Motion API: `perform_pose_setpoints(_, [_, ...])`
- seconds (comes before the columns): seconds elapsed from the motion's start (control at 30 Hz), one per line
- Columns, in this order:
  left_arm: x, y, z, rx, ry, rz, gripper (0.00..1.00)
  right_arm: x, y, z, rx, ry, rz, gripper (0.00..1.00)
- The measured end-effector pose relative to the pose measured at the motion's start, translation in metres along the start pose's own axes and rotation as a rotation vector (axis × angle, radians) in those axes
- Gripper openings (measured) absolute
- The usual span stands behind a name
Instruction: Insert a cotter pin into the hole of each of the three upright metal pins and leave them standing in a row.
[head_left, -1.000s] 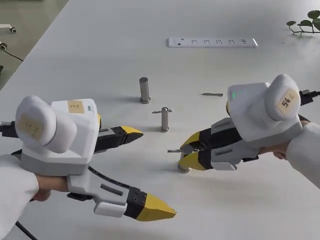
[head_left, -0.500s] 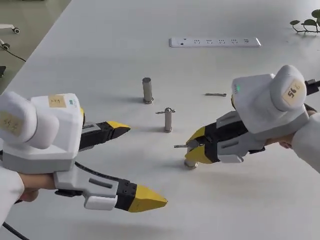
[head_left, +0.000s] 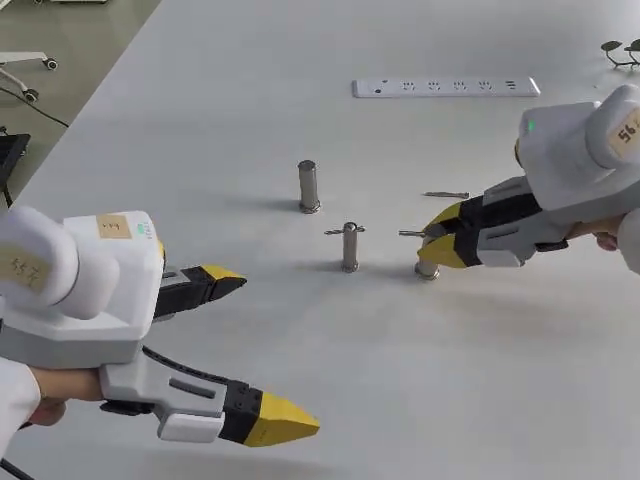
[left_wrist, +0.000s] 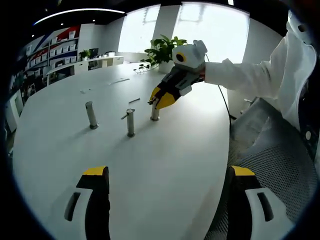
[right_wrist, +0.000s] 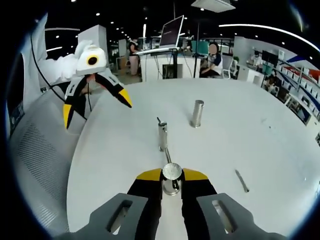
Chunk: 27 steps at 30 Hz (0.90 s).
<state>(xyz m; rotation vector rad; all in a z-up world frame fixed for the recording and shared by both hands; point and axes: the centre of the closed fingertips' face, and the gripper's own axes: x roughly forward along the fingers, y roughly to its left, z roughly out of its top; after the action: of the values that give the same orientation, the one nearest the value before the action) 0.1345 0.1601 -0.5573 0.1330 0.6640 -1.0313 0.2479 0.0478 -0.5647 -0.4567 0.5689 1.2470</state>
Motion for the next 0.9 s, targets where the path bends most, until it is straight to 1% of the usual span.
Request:
perform_pose_setpoints(0.13, [0.000,0.000,-0.002,-0.006,0.008,0.003,0.98,0.002,-0.004,0.001,0.029,-0.022,0.007,0.08])
perform_pose_setpoints(0.27, [-0.001,0.003,-0.008,-0.008,0.024,0.021,0.99,0.003,-0.004,-0.001,0.029,-0.019,0.012,0.08])
perform_pose_setpoints(0.37, [-0.002,0.002,-0.011,-0.016,0.027,0.022,0.99,0.003,-0.003,-0.002,0.038,-0.026,0.016,0.08])
perform_pose_setpoints(0.43, [-0.002,0.001,-0.012,-0.018,0.030,0.021,0.98,0.004,-0.003,-0.001,0.027,-0.030,0.022,0.08])
perform_pose_setpoints(0.5, [-0.003,0.000,-0.016,-0.018,0.047,0.023,0.98,0.004,-0.003,-0.001,0.026,-0.034,0.028,0.08])
perform_pose_setpoints(0.53, [-0.002,0.001,-0.019,-0.015,0.066,0.033,0.99,0.005,-0.003,-0.001,0.017,-0.036,0.032,0.08])
perform_pose_setpoints(0.57, [-0.002,0.002,-0.021,-0.014,0.071,0.039,0.99,0.005,-0.002,-0.001,0.011,-0.037,0.035,0.08])
perform_pose_setpoints(0.7, [-0.002,0.001,-0.021,-0.020,0.068,0.036,0.99,0.005,-0.002,0.000,0.016,-0.039,0.030,0.09])
perform_pose_setpoints(0.73, [-0.002,0.000,-0.021,-0.021,0.070,0.035,0.99,0.005,-0.003,0.002,0.017,-0.050,0.017,0.10])
perform_pose_setpoints(0.77, [-0.002,-0.001,-0.021,-0.018,0.073,0.034,0.99,0.004,-0.007,0.011,0.021,-0.104,-0.013,0.14])
perform_pose_setpoints(0.8, [-0.003,-0.002,-0.020,-0.013,0.076,0.035,0.99,0.000,-0.006,0.019,0.046,-0.136,-0.008,0.22])
perform_pose_setpoints(0.83, [-0.003,-0.002,-0.019,-0.010,0.075,0.034,0.99,-0.004,-0.005,0.023,0.041,-0.146,-0.007,0.27])
perform_pose_setpoints(0.87, [-0.004,-0.003,-0.017,-0.008,0.071,0.034,0.99,-0.008,-0.006,0.028,0.029,-0.160,-0.018,0.28])
perform_pose_setpoints(0.9, [-0.005,-0.003,-0.014,-0.008,0.062,0.034,0.99,-0.015,-0.005,0.034,0.027,-0.172,-0.024,0.27])
